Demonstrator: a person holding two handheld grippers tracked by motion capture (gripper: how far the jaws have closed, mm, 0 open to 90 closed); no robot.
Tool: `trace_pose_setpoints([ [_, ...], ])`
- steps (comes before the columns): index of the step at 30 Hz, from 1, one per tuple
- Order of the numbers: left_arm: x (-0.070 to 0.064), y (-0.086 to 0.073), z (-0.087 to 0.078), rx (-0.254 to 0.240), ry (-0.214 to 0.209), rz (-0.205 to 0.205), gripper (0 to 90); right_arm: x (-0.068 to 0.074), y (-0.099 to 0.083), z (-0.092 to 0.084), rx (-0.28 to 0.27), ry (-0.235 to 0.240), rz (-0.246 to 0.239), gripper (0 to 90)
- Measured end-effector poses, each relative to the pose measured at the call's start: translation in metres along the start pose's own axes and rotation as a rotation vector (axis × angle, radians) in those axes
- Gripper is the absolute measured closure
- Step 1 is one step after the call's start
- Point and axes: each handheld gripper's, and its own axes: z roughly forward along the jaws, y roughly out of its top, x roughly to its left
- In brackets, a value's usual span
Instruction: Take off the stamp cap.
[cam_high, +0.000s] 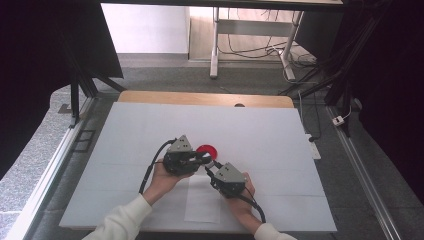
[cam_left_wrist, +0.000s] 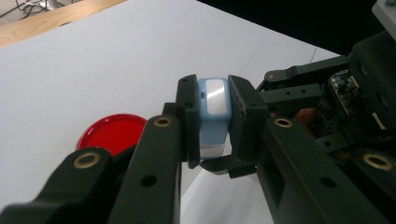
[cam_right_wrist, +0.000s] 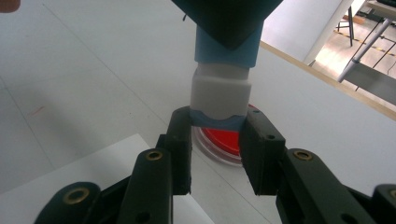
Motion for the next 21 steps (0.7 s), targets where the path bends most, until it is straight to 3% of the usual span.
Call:
trace_pose_setpoints([
  [21,-0.0005,-0.0001,-0.0016,-0.003,0.000,-0.005,75.6,0.0015,-0.0006,-0.0015,-0.005,-0.003,-0.006,66.0],
])
